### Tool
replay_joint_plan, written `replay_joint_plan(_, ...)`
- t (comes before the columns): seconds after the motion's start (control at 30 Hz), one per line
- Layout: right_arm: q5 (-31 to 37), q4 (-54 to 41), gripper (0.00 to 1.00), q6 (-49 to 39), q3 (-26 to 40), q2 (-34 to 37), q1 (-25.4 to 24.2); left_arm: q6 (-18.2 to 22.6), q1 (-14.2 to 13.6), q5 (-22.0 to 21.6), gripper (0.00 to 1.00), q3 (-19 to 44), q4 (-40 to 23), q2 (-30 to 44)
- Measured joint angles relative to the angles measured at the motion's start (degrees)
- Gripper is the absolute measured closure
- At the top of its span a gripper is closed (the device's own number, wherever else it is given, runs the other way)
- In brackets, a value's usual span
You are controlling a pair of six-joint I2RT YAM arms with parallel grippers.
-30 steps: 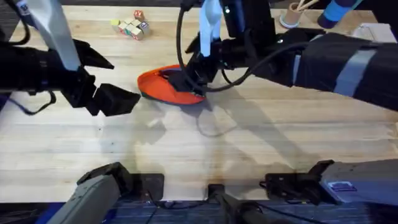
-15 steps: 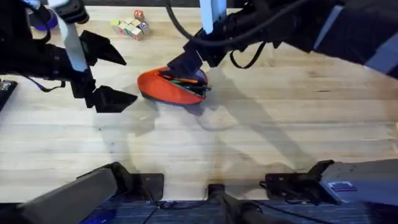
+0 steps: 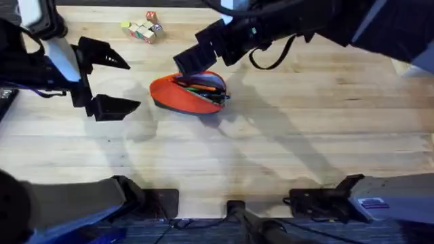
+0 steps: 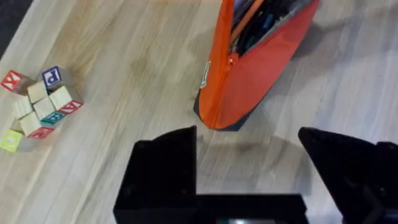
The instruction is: Unzip the bag, pick up the pens from the table one at a time and place them inside, then zip the bag closed.
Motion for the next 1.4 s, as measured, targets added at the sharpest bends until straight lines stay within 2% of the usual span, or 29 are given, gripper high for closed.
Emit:
replay_joint_plan(0.27, -1.58, 0.74, 0.006, 1.40, 0.09, 0.00, 0.00, 3.98, 2.42, 1.00, 0.008, 0.00, 0.07, 6.43)
replay_joint_plan(0.57, -2.11, 0.87, 0.006, 4.54, 0.09, 0.02, 0.01, 5.02, 2.78, 1.37, 0.008, 0.00, 2.01, 11.18)
replay_joint_plan(0.73, -2.23, 0.98, 0.006, 10.49, 0.39, 1.44, 0.02, 5.16, 2.78, 1.19, 0.008, 0.00, 3.60, 11.79)
replay_joint_plan(1.0, -2.23, 1.94, 0.005, 22.95, 0.44, 7.61, 0.02, 5.16, 2.78, 1.09, 0.008, 0.00, 3.63, 11.79)
replay_joint_plan(1.17, -2.21, 4.85, 0.006, 28.06, 0.44, 9.03, 0.94, 5.16, 2.78, 1.09, 0.007, 0.00, 3.63, 11.79)
replay_joint_plan(1.4, -2.19, 8.71, 0.005, 30.83, 0.44, 10.01, 3.19, 5.16, 2.78, 1.09, 0.007, 0.00, 3.63, 11.79)
